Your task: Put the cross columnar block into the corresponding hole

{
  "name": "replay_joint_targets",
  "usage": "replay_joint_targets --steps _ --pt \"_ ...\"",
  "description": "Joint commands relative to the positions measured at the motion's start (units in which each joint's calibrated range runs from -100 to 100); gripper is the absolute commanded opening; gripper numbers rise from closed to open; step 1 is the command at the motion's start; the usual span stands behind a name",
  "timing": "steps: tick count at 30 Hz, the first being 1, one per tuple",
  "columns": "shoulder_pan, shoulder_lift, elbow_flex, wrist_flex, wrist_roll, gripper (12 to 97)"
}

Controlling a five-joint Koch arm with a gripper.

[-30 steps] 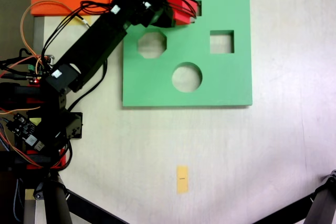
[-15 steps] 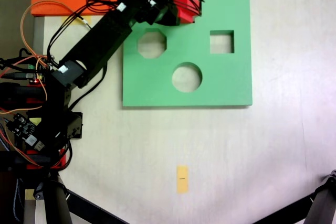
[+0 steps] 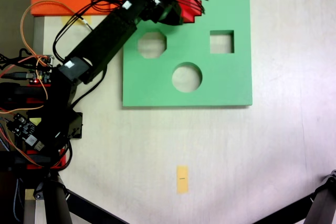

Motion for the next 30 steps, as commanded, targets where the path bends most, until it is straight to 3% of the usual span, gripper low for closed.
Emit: replay_joint_targets --steps 1,14,18,24,30 --pt "-0.29 2.64 5.45 4.13 0.59 50.1" --pt "-1.17 14.51 12.43 3.65 -1.17 54.6" --pt "-0.63 12.0 12.53 -0.11 -1.22 95.9" --pt "-0.49 -5.18 12.53 -9.54 -4.05 95.8" --pt "-1.07 -36.33 12.43 -20.91 -17.58 95.6"
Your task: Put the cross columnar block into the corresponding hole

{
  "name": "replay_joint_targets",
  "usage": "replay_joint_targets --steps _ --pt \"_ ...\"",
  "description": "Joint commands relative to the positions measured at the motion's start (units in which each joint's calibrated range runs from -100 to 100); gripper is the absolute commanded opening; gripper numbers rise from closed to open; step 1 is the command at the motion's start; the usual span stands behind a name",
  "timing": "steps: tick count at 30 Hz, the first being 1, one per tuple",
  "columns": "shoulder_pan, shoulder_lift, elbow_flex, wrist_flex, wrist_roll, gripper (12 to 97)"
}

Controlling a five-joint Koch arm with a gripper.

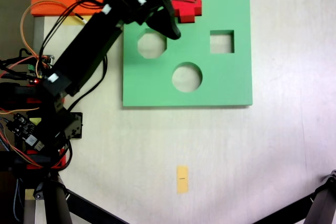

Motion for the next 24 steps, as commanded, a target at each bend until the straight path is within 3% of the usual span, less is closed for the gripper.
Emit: replay_joint_targets --steps 1,4,6,7,10,13,17,23,24 --pt "-0.34 -15.77 2.63 -3.85 -8.89 95.6" --pt "-2.98 -28.9 2.53 -6.45 -22.22 95.0" --pt "-6.94 -37.97 1.43 -9.92 -36.29 84.9" --pt "-8.5 -42.58 -0.76 -9.44 -39.41 84.4" --pt "-13.04 -53.9 -7.04 -4.72 -40.93 82.1" --pt "-19.63 -64.37 -19.7 7.8 -44.79 64.4" --pt "-21.64 -80.15 -47.32 28.6 -53.68 64.1" --pt "-25.2 -80.71 -87.3 56.72 -58.17 63.7" --pt "-25.3 -80.71 -92.98 61.43 -58.22 60.3"
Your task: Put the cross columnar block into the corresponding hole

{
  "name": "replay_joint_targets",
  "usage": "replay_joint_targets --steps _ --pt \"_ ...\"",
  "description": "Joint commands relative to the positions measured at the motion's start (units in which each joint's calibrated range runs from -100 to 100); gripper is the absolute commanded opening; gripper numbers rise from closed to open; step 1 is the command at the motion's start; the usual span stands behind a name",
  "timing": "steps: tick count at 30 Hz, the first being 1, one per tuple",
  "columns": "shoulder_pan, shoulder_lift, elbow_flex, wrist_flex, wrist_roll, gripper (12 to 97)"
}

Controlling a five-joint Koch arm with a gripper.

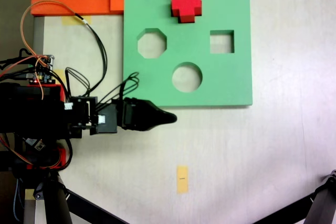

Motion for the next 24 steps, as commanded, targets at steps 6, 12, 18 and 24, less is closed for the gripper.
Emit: replay_joint_targets --steps 6,12,18,24 --pt "-0.05 -0.96 -37.55 42.53 -3.17 53.2" --pt "0.44 -0.96 -47.62 43.59 -5.03 52.3" --pt "0.44 -0.96 -47.62 26.26 -5.03 51.4" --pt "0.44 -0.96 -47.62 22.22 -4.98 48.6"
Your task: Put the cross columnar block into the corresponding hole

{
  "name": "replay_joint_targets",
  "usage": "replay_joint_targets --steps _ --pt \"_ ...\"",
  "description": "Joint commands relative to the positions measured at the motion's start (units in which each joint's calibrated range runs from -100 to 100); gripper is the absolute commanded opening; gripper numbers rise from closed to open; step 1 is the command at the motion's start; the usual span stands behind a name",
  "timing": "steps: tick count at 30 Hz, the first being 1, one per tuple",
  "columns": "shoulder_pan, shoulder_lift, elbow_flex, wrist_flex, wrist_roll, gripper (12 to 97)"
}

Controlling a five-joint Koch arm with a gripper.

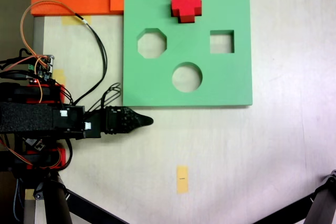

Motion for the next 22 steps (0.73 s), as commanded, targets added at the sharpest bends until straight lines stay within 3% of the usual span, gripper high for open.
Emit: replay_joint_targets --steps 1,22 --pt "0.0 -0.41 -1.47 -6.27 -0.2 48.6" --pt "-0.05 -0.41 -1.47 -5.21 -0.15 48.6"
